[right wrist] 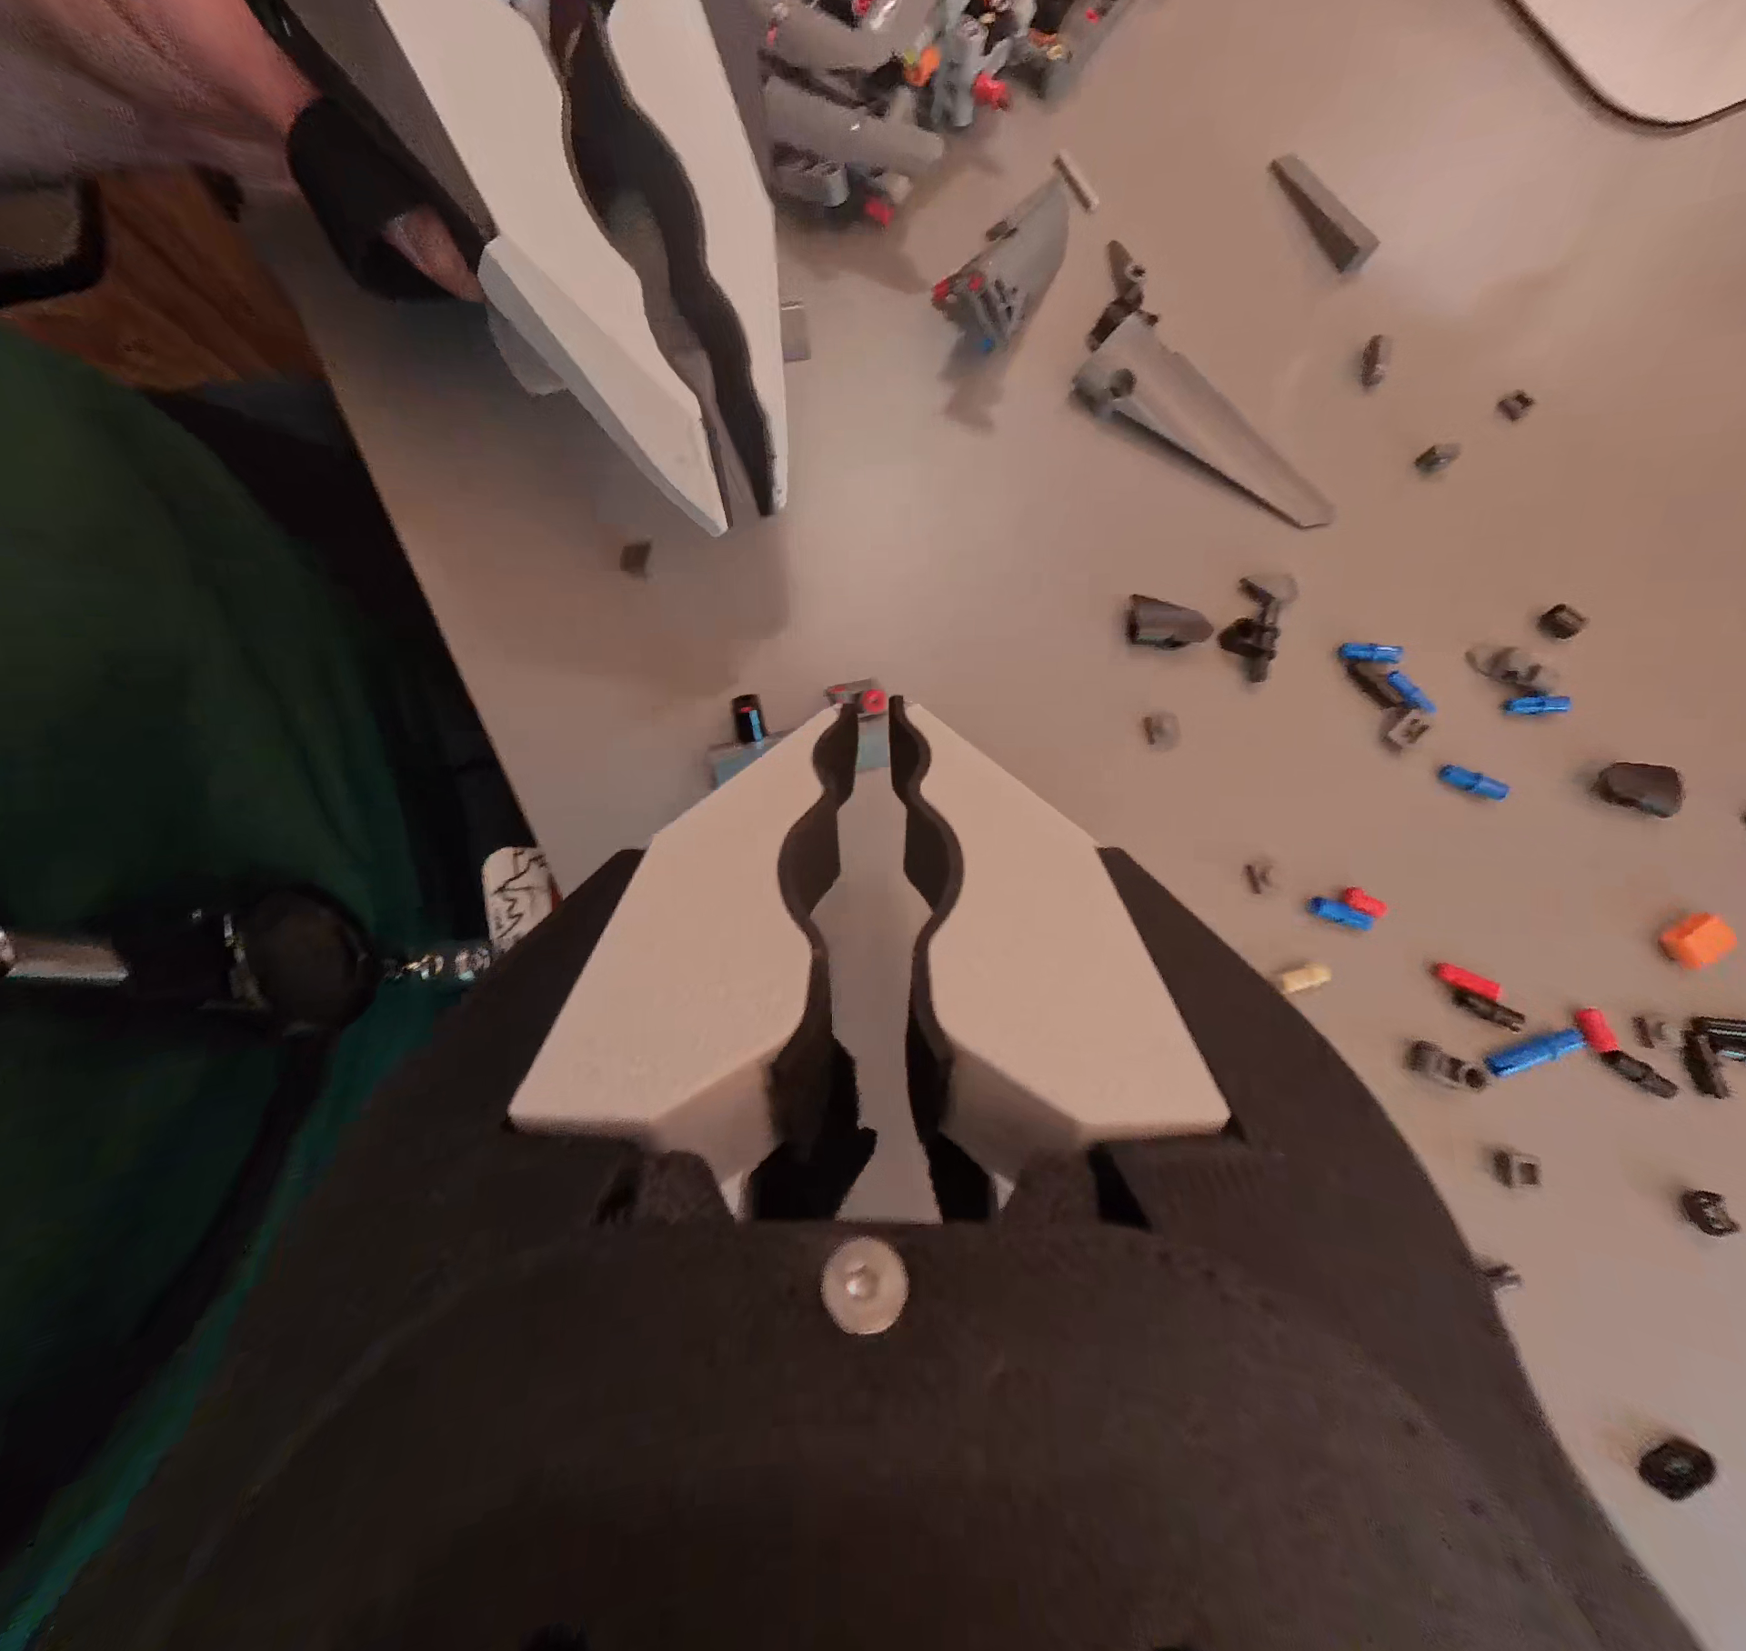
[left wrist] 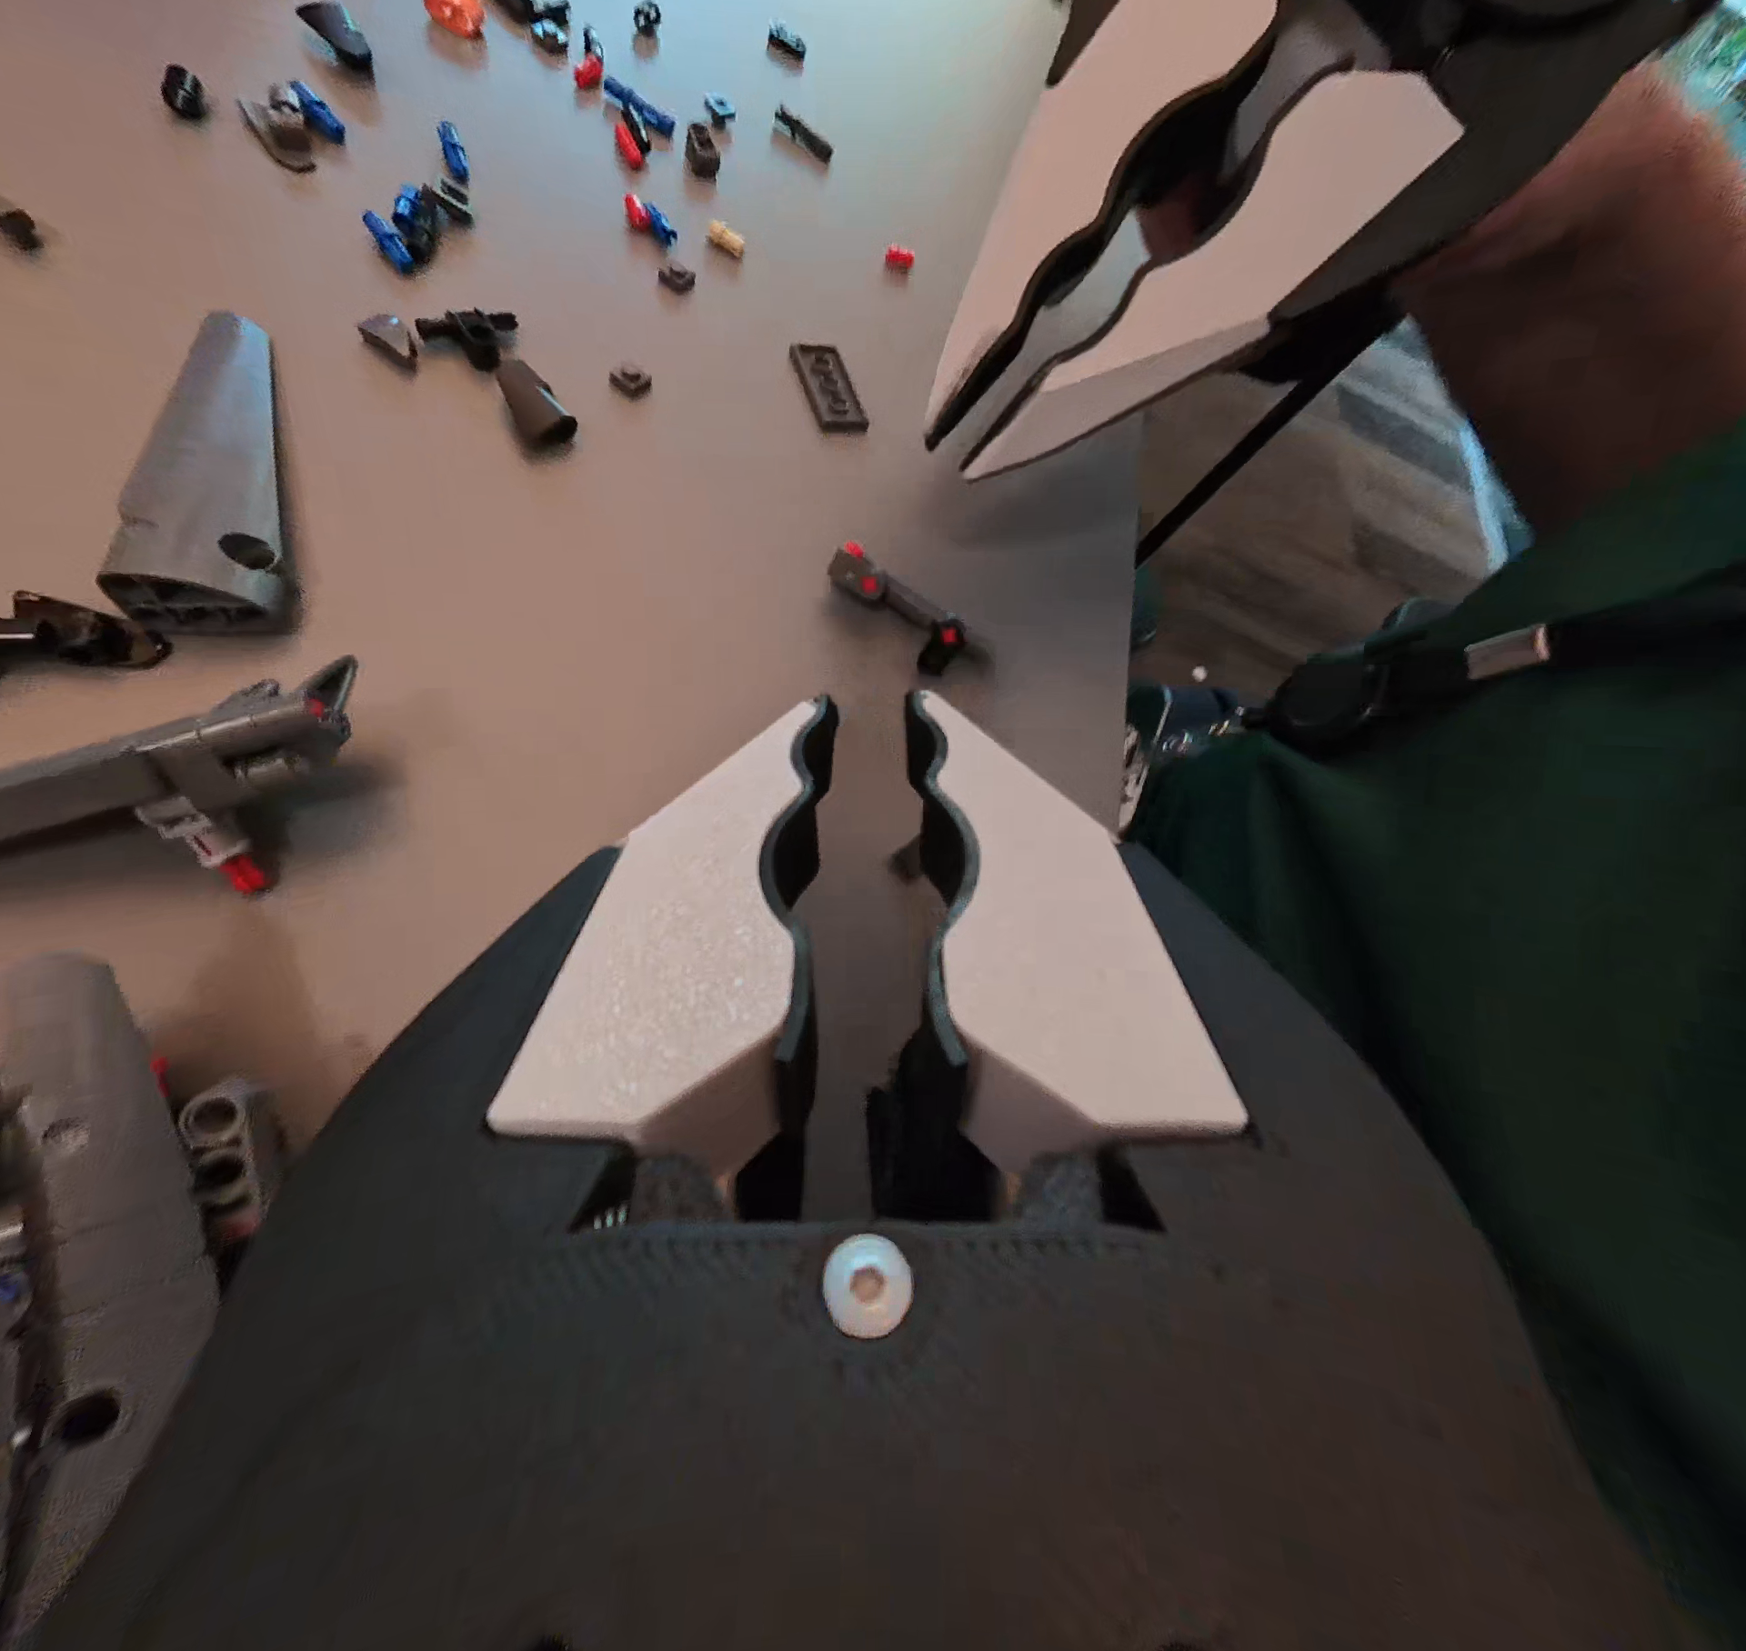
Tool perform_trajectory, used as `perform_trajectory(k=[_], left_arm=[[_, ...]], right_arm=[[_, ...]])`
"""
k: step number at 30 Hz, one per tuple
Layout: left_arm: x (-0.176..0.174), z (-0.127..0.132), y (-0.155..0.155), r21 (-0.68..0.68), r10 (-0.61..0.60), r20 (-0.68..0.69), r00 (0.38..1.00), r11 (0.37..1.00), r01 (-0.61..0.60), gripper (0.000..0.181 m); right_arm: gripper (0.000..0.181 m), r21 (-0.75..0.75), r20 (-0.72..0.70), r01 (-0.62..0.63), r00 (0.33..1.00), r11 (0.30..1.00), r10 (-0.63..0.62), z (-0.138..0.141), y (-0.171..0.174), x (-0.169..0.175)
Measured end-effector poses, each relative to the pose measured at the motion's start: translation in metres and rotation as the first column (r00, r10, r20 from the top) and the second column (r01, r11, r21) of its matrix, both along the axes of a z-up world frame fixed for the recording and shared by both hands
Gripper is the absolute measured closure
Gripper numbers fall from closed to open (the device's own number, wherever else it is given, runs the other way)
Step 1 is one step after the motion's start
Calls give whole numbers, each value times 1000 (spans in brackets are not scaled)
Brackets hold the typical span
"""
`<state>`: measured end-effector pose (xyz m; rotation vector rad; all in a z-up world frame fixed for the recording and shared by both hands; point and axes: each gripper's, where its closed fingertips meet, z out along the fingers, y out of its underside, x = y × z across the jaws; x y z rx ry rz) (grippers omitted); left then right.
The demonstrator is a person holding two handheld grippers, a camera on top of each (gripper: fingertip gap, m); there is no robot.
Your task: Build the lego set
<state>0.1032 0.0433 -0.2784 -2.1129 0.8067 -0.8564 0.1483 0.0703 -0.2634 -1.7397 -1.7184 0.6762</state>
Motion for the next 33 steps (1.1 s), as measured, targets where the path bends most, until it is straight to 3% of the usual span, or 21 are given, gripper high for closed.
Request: perform_trajectory(k=[1, 8, 13, 17, 25, 33], left_arm=[[-2, -2, -5, 11, -15, -43, 999, 1000, 15, 166], [-26, -13, -26, 2, 27, -128, 991, 1000, -27, 166], [-16, -23, -33, 15, -17, -200, 980, 1000, 20, 171], [-6, -28, -36, 35, -36, -250, 968, 998, 46, 174], [11, -26, -52, 36, -64, -218, 974, 997, 73, 169], [-12, -19, -48, 31, 8, -182, 983, 1000, -2, 164]], right_arm=[[175, -3, 6, -19, 1000, 1000, 19, -2, -6, 0], [167, -74, -9, -147, 989, 986, 147, -10, -55, -24], [167, -98, 71, -88, 993, 991, 95, -34, -66, -29], [165, -85, 59, -42, 997, 995, 47, -36, -68, -33], [162, -108, 34, 49, 998, 993, -46, -38, -66, -37], [161, -121, 41, 121, 992, 985, -116, -43, -61, -52]])
